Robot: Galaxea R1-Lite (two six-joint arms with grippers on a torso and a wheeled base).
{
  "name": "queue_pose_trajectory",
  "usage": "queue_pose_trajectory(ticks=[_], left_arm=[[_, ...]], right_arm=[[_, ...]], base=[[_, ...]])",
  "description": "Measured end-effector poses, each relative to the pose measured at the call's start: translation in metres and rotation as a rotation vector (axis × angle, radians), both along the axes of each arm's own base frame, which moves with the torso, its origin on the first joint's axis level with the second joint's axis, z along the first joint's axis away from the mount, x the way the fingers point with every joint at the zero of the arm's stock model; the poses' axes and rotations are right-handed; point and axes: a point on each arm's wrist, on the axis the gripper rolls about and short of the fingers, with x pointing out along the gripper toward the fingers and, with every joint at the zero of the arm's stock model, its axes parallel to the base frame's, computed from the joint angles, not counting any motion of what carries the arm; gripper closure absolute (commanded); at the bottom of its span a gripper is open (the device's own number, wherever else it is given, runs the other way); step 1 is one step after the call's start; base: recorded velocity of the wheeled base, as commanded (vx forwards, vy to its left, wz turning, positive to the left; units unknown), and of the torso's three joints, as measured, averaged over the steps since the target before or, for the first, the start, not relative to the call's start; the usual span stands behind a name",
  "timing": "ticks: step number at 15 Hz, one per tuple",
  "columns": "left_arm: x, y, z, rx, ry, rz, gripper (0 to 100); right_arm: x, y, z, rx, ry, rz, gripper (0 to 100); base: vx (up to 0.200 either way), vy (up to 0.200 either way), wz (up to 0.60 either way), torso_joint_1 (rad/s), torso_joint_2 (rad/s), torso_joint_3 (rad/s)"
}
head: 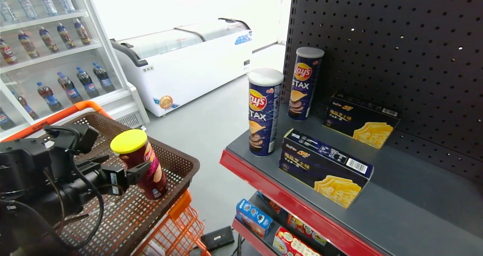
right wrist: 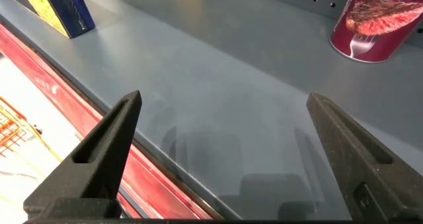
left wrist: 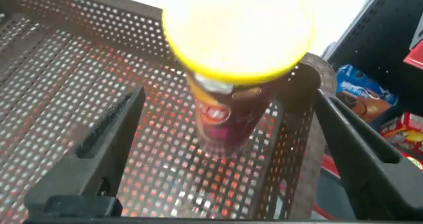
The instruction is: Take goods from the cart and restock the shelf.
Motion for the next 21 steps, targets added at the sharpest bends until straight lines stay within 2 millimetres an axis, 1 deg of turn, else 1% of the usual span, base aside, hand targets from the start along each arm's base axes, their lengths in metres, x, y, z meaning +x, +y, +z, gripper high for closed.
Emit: queue_pose_trajectory(ticks=[4, 6, 11, 14, 15, 21], left_arm=[[0.023, -0.006, -0.013, -0.004, -0.059, -0.019, 0], [0.031, -0.007, -0.022, -0.005, -0.072, -0.022, 0], [0.043, -0.008, -0.045, -0.001, -0.044, -0.018, 0], [0.048, -0.007, -0.053, -0.001, -0.045, -0.017, 0], [0.050, -0.007, -0.055, 0.000, -0.039, -0.015, 100], [0.053, -0.006, -0.060, 0.011, -0.027, -0.014, 100]], right_arm=[[0.000, 0.000, 0.000, 0.000, 0.000, 0.000, 0], [0.000, 0.000, 0.000, 0.000, 0.000, 0.000, 0], [0.000, 0.000, 0.000, 0.000, 0.000, 0.000, 0], [0.000, 0.000, 0.000, 0.000, 0.000, 0.000, 0], [0.000, 0.000, 0.000, 0.000, 0.000, 0.000, 0], [0.000, 0.000, 0.000, 0.000, 0.000, 0.000, 0]], base=[[0.000, 0.000, 0.00, 0.000, 0.00, 0.000], [0.000, 0.000, 0.00, 0.000, 0.00, 0.000], [0.000, 0.000, 0.00, 0.000, 0.00, 0.000], [0.000, 0.000, 0.00, 0.000, 0.00, 0.000], [0.000, 0.000, 0.00, 0.000, 0.00, 0.000], [0.000, 0.000, 0.00, 0.000, 0.00, 0.000]])
